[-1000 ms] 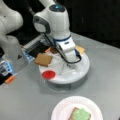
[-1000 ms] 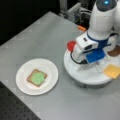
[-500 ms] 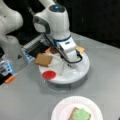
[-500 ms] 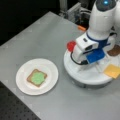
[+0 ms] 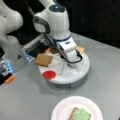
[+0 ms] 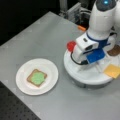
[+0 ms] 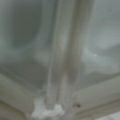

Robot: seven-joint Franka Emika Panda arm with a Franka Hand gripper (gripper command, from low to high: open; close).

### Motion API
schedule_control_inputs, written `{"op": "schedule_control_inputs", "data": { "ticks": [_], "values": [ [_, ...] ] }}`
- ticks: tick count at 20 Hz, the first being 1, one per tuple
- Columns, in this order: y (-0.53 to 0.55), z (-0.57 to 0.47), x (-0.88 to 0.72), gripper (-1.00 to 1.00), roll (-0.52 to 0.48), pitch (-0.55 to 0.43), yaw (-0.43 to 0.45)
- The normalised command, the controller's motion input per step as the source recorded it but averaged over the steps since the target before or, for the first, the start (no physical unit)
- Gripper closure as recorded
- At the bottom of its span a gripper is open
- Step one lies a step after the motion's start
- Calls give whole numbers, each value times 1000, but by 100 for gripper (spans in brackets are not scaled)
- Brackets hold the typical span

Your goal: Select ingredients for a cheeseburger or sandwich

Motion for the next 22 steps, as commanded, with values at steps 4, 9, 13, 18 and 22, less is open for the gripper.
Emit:
{"op": "schedule_control_inputs", "data": {
  "ticks": [4, 9, 13, 18, 22],
  "values": [
    [190, 119, -222, -100, -51, -55, 18],
    [150, 22, -168, -100, -55, -74, -78],
    [89, -18, -173, -100, -68, -39, -88],
    [92, 194, -245, -100, -32, 40, -148],
    [136, 328, -197, -100, 37, 125, -459]
  ]
}}
